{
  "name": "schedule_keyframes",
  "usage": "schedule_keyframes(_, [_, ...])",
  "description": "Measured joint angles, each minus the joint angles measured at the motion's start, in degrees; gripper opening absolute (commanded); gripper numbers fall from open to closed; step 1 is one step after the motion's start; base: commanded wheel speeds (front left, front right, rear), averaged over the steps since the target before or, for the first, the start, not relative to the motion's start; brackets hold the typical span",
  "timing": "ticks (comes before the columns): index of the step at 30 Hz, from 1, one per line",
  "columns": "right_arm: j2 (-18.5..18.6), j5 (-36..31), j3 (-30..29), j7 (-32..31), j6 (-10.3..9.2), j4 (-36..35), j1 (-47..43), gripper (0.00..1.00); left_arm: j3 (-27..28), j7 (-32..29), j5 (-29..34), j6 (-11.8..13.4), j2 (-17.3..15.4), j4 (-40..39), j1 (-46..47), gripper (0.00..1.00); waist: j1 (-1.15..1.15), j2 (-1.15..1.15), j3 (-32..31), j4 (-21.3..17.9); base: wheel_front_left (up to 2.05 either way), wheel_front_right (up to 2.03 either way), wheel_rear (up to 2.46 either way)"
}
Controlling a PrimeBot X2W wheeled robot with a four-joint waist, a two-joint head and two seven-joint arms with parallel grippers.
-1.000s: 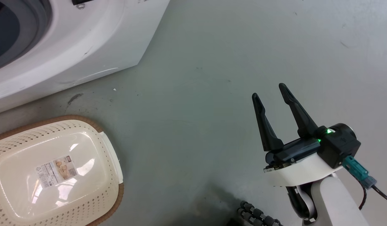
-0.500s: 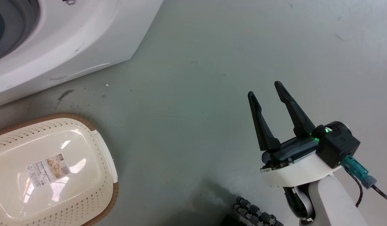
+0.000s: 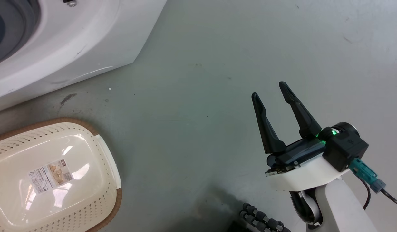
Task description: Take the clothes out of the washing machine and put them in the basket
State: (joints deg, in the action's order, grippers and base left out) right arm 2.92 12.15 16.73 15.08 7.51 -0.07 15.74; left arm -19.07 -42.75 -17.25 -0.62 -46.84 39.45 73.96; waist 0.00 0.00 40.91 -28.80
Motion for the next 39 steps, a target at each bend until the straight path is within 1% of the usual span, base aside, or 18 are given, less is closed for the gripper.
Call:
schedule_keyframes(4, [0.01, -0.11, -0.45, 0.0, 0.0, 0.02, 0.22, 1.0, 0.85, 4.94, -0.08, 2.18, 0.04, -1.79, -2.37, 0.0, 0.0, 0.0, -0.95, 0.32, 0.0, 0.0, 0.0])
schedule_keyframes(7, [0.01, -0.56, -1.19, 0.0, 0.0, 0.09, 0.22, 1.0, 1.52, 9.03, -0.83, 3.54, 1.05, -2.18, -4.72, 0.0, 0.0, 0.0, -1.77, 0.9, 0.0, 0.0, 0.0])
schedule_keyframes(10, [0.0, -0.82, -1.59, 0.0, 0.0, 0.35, 0.21, 1.0, 2.46, 13.43, -2.19, 4.68, 2.82, -1.53, -6.74, 0.0, 0.0, 0.0, -2.81, 1.61, 0.0, 0.0, 0.0])
schedule_keyframes(15, [0.0, -1.58, -1.93, 0.0, 0.0, 0.78, 0.19, 1.0, 3.45, 21.39, -4.09, 5.82, 6.21, 1.02, -11.15, 0.0, 0.0, 0.0, -5.25, 2.94, 0.0, 0.0, 0.0])
schedule_keyframes(20, [-0.01, -2.14, -2.97, 0.0, 0.0, 1.26, -0.25, 1.0, 4.1, 30.03, -5.25, 5.76, 8.45, 4.56, -15.04, 0.0, 0.0, 0.0, -8.39, 4.0, 0.0, 0.0, 0.0])
schedule_keyframes(26, [-0.01, -3.64, -4.32, 0.0, 0.0, 2.34, -2.24, 1.0, 3.98, 39.6, -5.69, 5.06, 11.16, 8.34, -17.22, 0.0, -0.01, 0.0, -12.89, 5.4, 0.0, 0.0, 0.0])
schedule_keyframes(28, [0.0, -4.08, -4.77, 0.0, 0.0, 2.7, -3.03, 1.0, 3.56, 42.19, -5.7, 4.44, 12.12, 9.37, -17.47, 0.0, -0.01, 0.0, -14.5, 6.0, 0.0, 0.0, 0.0])
schedule_keyframes(36, [0.0, -6.43, -6.56, 0.0, 0.0, 3.14, -5.37, 1.0, 3.09, 52.82, -6.36, 3.5, 16.38, 12.39, -18.78, 0.0, -0.01, 0.0, -20.36, 8.94, 0.0, 0.0, 0.0])
schedule_keyframes(39, [0.0, -7.2, -7.01, 0.0, 0.0, 3.25, -5.88, 1.0, 3.13, 55.5, -6.83, 3.14, 18.08, 12.57, -19.91, 0.0, -0.01, 0.0, -22.15, 10.26, 0.0, 0.0, 0.0])
